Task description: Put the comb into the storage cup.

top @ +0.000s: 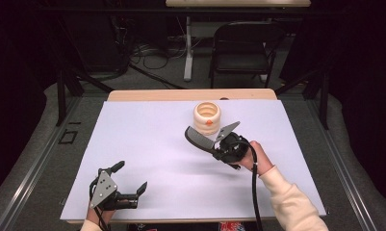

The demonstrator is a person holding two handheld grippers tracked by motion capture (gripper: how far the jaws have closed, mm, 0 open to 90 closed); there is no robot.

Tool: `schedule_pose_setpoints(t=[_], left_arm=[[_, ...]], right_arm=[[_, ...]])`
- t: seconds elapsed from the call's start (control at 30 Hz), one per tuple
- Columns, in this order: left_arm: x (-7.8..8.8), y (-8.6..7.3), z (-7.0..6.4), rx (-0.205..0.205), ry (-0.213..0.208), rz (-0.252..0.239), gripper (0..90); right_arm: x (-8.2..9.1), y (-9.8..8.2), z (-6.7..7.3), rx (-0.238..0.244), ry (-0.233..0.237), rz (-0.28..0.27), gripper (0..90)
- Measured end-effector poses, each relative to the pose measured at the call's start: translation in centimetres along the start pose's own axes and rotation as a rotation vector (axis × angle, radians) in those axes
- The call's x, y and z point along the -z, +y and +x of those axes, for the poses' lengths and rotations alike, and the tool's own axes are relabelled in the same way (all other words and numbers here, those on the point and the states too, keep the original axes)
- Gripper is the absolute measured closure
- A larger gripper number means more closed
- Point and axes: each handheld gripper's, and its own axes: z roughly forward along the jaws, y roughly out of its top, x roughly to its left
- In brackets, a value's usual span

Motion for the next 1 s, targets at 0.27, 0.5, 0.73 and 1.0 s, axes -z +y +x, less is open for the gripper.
schedule_pose_setpoints(t=[0.27,0.5,0.73,1.0], left_arm=[[0.0,0.0,-0.1,0.0,-0.005,0.005,0.2],[0.0,0.0,0.1,0.008,0.001,0.006,0.3],[-0.1,-0.1,0.2,0.015,-0.002,0.01,0.2],[-0.1,-0.1,0.2,0.015,-0.003,0.012,0.2]], right_arm=[[0.8,-0.7,-0.2,-0.035,-0.021,-0.048,72.3],[1.3,-1.2,-0.4,-0.058,-0.034,-0.077,72.2],[1.6,-1.4,-0.4,-0.07,-0.046,-0.112,72.3],[1.9,-1.4,-0.4,-0.075,-0.058,-0.141,72.3]])
